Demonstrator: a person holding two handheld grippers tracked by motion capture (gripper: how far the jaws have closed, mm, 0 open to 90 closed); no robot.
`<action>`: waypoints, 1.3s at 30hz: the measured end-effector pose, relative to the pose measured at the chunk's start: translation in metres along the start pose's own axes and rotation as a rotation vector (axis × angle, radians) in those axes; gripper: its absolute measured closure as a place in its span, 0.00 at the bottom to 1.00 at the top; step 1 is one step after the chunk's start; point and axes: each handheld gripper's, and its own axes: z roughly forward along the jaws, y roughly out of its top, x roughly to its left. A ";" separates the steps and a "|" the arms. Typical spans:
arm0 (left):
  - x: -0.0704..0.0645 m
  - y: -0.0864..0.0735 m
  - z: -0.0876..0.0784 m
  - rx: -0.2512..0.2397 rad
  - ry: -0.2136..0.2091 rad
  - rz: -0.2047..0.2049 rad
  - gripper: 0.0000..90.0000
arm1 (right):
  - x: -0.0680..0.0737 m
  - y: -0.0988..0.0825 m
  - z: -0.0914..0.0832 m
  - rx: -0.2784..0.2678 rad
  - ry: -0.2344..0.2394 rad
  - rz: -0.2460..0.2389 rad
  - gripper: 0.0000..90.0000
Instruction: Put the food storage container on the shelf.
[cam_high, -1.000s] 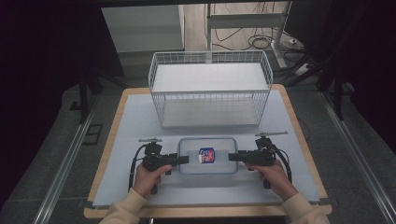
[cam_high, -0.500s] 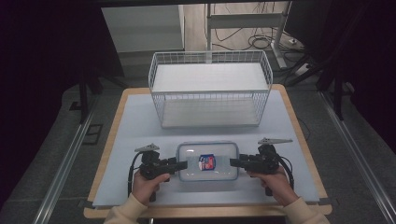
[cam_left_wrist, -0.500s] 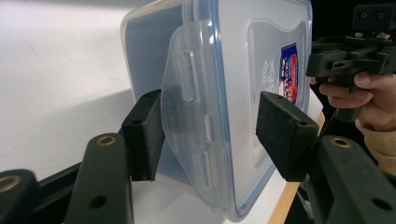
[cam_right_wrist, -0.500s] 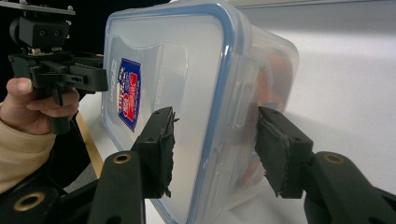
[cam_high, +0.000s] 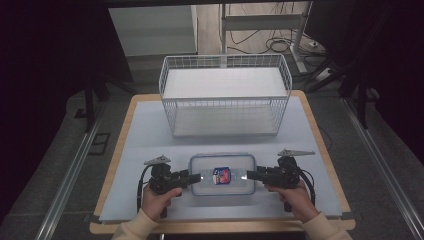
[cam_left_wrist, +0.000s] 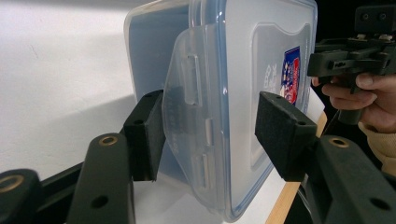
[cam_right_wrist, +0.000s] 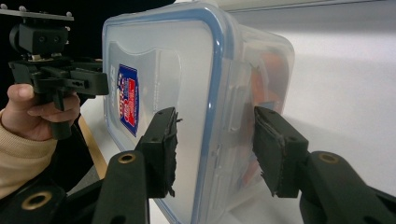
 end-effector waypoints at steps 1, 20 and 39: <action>-0.001 0.000 0.000 0.000 0.001 0.000 0.49 | 0.000 0.000 0.000 0.000 0.000 -0.001 0.57; -0.010 0.003 -0.003 -0.019 0.020 0.020 0.49 | 0.005 0.003 -0.007 -0.037 -0.005 -0.032 0.58; -0.013 0.024 -0.012 -0.047 0.021 0.047 0.50 | 0.011 0.023 -0.009 -0.066 0.000 -0.063 0.58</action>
